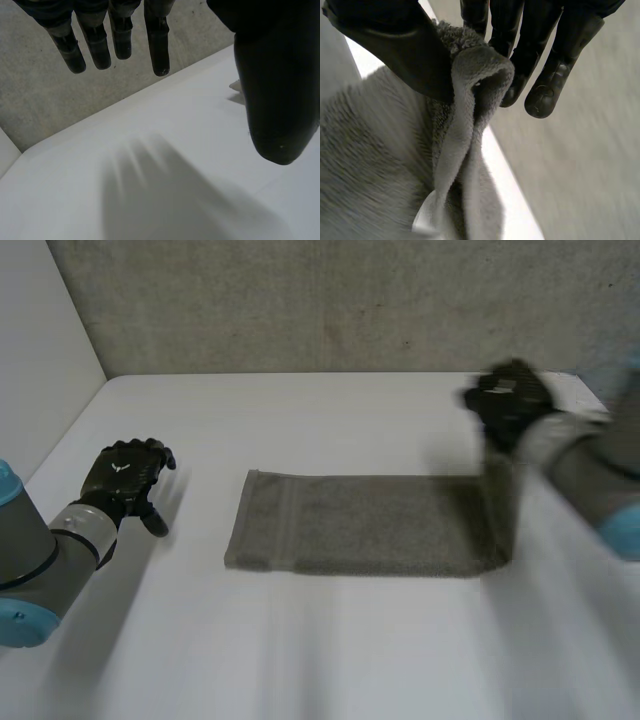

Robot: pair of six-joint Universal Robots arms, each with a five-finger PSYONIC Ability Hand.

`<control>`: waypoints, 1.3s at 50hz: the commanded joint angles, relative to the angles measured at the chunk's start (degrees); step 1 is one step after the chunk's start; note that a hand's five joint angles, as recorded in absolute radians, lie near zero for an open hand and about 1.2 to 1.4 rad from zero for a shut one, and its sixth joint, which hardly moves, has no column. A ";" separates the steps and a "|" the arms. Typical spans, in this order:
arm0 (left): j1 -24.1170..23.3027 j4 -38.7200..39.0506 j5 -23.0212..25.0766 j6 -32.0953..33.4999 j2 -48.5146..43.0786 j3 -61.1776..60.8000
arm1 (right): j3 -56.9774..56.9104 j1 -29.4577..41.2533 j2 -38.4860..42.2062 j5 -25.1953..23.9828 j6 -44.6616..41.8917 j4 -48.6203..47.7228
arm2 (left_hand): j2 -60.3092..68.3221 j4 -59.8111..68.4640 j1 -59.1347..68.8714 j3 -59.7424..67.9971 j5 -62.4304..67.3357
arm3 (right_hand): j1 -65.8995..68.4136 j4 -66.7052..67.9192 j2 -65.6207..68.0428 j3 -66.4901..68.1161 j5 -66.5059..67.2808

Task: Fold the towel.

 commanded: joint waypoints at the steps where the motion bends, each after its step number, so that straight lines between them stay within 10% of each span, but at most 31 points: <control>1: -0.05 -0.01 0.08 0.01 0.25 -0.65 | -15.00 26.08 12.86 7.67 1.50 0.13 | -3.76 -4.28 -4.34 -4.37 -2.64 | 4.32 3.08 4.00 3.70 3.81; 5: 0.04 -0.01 0.08 0.01 0.51 -1.00 | -20.13 32.45 20.10 9.00 1.06 2.41 | -3.76 -4.28 -4.34 -4.37 -2.64 | -1.18 -2.41 -1.49 -1.79 -1.68; 7: 0.04 -0.01 0.08 0.01 0.51 -1.09 | -24.25 34.99 25.87 11.01 1.14 7.31 | -3.76 -4.28 -4.34 -4.37 -2.64 | -58.05 -59.28 -58.36 -58.66 -58.55; 9: 0.12 -0.01 0.08 0.01 0.60 -1.35 | -26.09 35.00 27.47 12.85 1.58 9.51 | -3.76 -4.28 -4.34 -4.37 -2.64 | -65.68 -66.92 -66.00 -66.30 -66.19; 16: -0.31 0.08 0.26 0.01 1.04 -2.14 | -25.06 30.34 24.23 17.08 6.51 14.37 | -3.76 -4.28 -4.34 -4.37 -2.64 | -65.68 -66.92 -66.00 -66.30 -66.19; 31: -3.83 0.43 0.52 0.01 1.13 -3.29 | 19.11 8.47 -1.95 0.83 16.70 -2.74 | -3.76 -4.28 -4.34 -4.37 -2.64 | -64.45 -65.68 -64.76 -65.06 -64.95; 65: -7.79 -0.01 0.79 -0.17 3.67 -5.48 | 30.58 4.50 2.70 -2.87 27.07 -22.28 | -3.77 -4.28 -4.34 -4.38 -2.64 | -11.10 -12.34 -11.42 -11.71 -11.60</control>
